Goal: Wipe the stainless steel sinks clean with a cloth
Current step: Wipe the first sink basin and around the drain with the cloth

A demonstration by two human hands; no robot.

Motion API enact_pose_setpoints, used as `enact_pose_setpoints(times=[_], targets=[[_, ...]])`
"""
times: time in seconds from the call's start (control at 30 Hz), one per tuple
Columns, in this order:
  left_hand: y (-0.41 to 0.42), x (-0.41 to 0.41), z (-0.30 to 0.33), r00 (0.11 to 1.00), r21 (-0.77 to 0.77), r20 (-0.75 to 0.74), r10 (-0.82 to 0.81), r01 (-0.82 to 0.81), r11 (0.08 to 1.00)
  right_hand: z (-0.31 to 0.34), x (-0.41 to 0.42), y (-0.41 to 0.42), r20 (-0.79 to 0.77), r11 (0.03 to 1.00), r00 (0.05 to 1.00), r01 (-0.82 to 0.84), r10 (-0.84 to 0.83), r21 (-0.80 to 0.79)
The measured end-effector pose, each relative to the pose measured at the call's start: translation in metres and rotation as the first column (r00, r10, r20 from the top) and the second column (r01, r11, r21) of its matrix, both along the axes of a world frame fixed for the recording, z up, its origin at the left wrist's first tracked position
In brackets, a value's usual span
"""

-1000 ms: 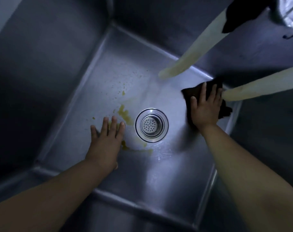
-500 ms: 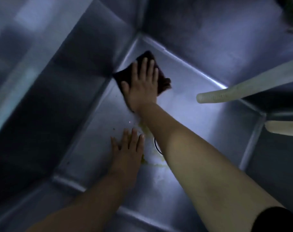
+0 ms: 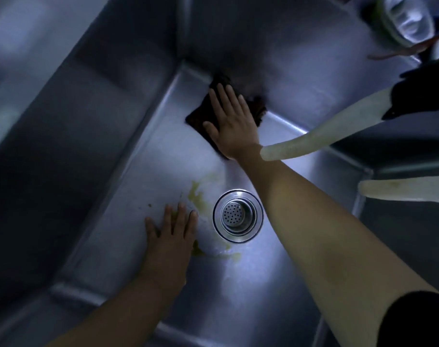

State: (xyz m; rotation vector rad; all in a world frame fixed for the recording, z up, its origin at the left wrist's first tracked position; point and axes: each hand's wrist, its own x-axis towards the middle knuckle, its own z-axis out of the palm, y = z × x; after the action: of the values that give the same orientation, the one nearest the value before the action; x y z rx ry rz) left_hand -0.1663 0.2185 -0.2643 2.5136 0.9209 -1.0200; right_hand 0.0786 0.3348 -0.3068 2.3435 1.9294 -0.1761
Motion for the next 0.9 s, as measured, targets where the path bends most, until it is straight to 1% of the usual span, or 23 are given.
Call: enact_pose_setpoints(times=[0.1,0.23,0.3,0.4,0.57,0.67,0.77,0.83,0.9], targets=[[-0.001,0.001,0.001,1.000,-0.018,-0.012,0.000,0.000,1.000,0.002,0.027,-0.047,-0.026,0.998,0.997,0.068,-0.067,0.010],[0.002,0.000,0.001,1.000,-0.018,-0.023,-0.002,0.002,1.000,0.009,0.064,-0.111,-0.048,0.983,0.981,0.185,-0.185,-0.023],[0.001,0.000,0.001,1.000,-0.025,-0.020,-0.006,0.005,1.000,0.012,0.080,-0.141,-0.019,0.967,0.967,0.252,-0.253,-0.037],[0.001,0.001,0.002,1.000,-0.028,-0.020,-0.011,0.011,1.000,0.012,0.098,-0.177,0.000,0.932,0.933,0.360,-0.360,-0.033],[0.001,0.002,0.005,1.000,-0.046,-0.002,0.006,-0.006,0.999,0.009,0.112,-0.209,-0.044,0.849,0.848,0.528,-0.528,-0.010],[0.002,0.001,0.006,1.000,-0.053,0.002,0.014,-0.014,0.998,0.007,0.103,-0.221,-0.006,0.749,0.749,0.662,-0.662,0.015],[0.002,0.002,0.006,1.000,-0.064,0.014,0.023,-0.022,0.998,0.005,0.073,-0.226,-0.013,0.642,0.643,0.765,-0.766,0.053],[0.002,0.003,0.007,0.999,-0.070,0.012,0.030,-0.029,0.997,0.004,0.048,-0.223,-0.007,0.628,0.629,0.777,-0.778,0.046],[0.003,0.004,0.009,0.999,-0.074,0.019,0.043,-0.042,0.996,0.002,0.024,-0.212,-0.001,0.658,0.658,0.752,-0.753,0.031]])
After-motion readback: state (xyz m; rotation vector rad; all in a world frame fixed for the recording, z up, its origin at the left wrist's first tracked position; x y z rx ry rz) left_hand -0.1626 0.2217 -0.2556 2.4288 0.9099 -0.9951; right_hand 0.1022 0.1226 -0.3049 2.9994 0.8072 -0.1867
